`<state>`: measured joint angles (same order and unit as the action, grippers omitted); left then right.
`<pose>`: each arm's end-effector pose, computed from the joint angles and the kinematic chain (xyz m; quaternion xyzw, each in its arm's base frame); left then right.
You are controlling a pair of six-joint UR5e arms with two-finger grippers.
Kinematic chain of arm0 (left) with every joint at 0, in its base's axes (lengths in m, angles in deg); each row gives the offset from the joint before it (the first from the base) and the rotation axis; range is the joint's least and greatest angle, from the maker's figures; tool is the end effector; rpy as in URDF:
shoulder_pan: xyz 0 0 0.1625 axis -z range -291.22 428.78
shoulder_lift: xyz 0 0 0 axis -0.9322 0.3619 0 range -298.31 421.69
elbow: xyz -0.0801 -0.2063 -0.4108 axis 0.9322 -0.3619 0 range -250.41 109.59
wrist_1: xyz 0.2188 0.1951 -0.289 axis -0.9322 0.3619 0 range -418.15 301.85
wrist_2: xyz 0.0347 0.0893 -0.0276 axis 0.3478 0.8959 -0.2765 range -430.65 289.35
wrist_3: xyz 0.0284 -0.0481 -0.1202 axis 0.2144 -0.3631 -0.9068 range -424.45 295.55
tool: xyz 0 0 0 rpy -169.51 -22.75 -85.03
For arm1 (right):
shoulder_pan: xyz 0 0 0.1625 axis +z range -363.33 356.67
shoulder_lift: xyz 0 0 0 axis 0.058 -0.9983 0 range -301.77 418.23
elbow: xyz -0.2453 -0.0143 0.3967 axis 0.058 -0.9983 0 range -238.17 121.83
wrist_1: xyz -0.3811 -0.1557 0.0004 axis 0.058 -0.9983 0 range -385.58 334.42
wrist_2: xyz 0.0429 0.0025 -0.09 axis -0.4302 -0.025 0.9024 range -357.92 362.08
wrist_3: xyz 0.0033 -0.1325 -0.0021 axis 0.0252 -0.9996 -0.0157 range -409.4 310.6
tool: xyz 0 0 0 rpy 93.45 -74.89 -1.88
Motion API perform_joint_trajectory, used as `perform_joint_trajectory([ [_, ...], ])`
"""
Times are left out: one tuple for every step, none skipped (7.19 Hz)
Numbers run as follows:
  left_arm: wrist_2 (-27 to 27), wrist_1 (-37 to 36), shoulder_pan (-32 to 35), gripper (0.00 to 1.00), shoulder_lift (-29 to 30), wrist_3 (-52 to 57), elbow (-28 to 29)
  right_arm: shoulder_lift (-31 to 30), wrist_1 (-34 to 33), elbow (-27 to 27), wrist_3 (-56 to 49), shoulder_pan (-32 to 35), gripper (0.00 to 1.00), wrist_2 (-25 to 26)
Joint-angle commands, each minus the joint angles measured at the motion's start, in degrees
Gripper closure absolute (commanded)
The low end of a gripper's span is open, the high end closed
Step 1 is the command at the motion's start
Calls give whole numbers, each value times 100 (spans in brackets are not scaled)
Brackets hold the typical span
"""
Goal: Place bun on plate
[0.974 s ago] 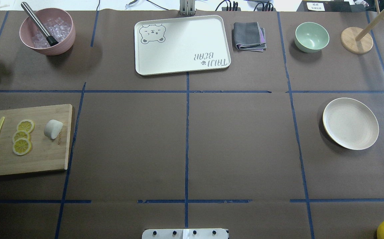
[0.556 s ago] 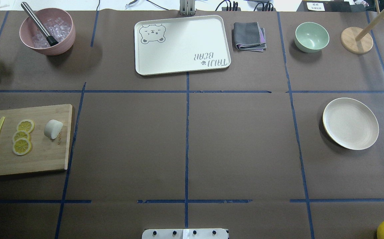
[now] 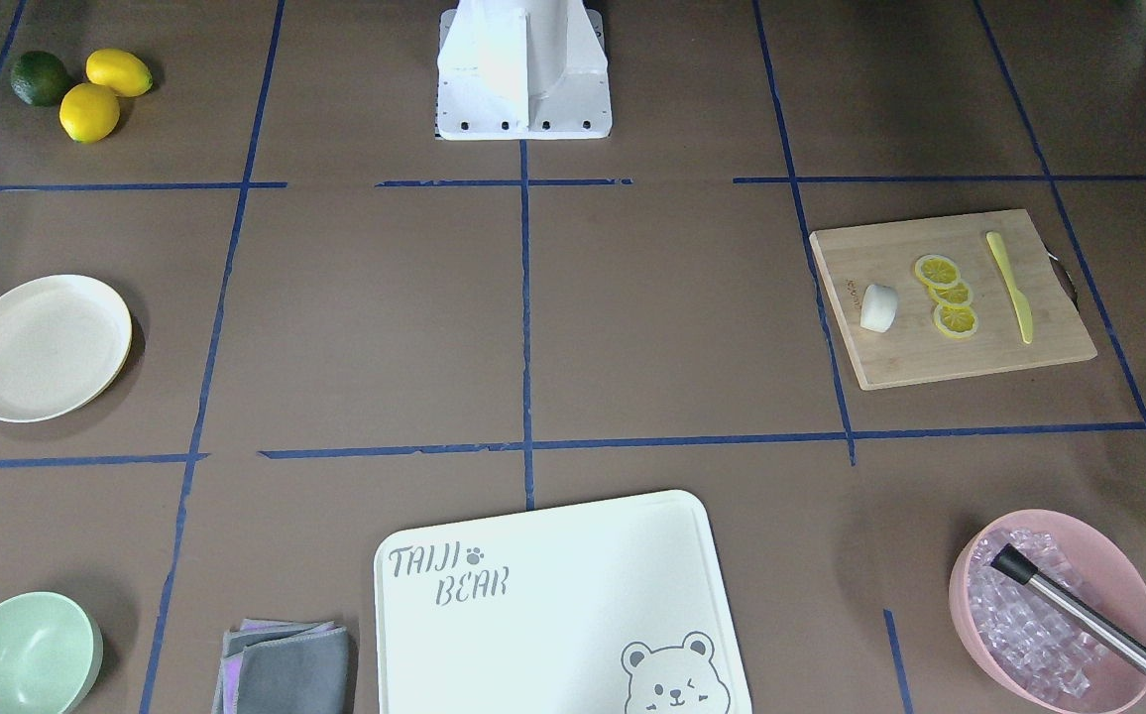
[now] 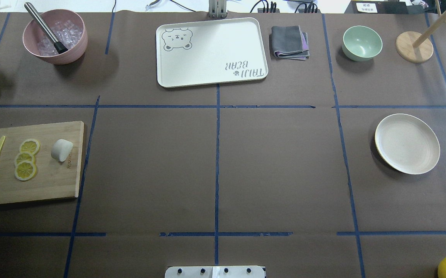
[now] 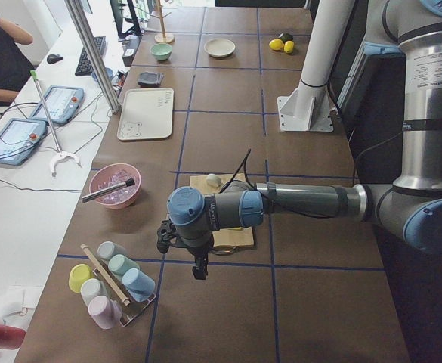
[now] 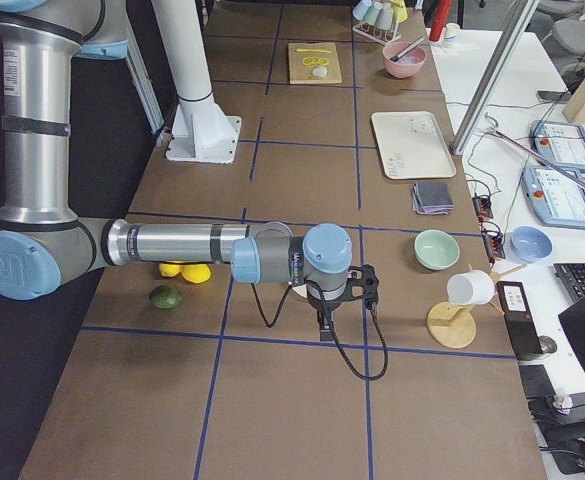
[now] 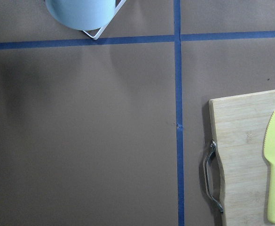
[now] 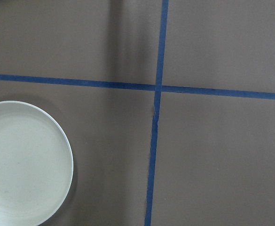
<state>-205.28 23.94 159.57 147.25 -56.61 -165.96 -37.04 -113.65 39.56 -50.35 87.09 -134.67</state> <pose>-0.0463 -0.4405 0.7256 -0.0262 0.3820 0.0343 0.9231 0.0401 -0.4524 0.6933 0.0400 -0.3960 -0.0194 0.9172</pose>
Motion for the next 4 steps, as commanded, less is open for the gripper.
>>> perform_joint_trajectory([
  [-11, 0, 0, 0, -4, -2, 2, 8, 26, 9, 346, -129, 0, 9],
  [-11, 0, 0, 0, -4, -2, -7, -1, 409, 9, 872, -382, 0, 26],
  [-11, 0, 0, 0, -4, -10, -16, -62, 848, 1, 1495, -646, 0, 44],
  [-11, 0, 0, 0, 5, -19, -16, -149, 1296, -8, 1927, -979, 0, 209],
])
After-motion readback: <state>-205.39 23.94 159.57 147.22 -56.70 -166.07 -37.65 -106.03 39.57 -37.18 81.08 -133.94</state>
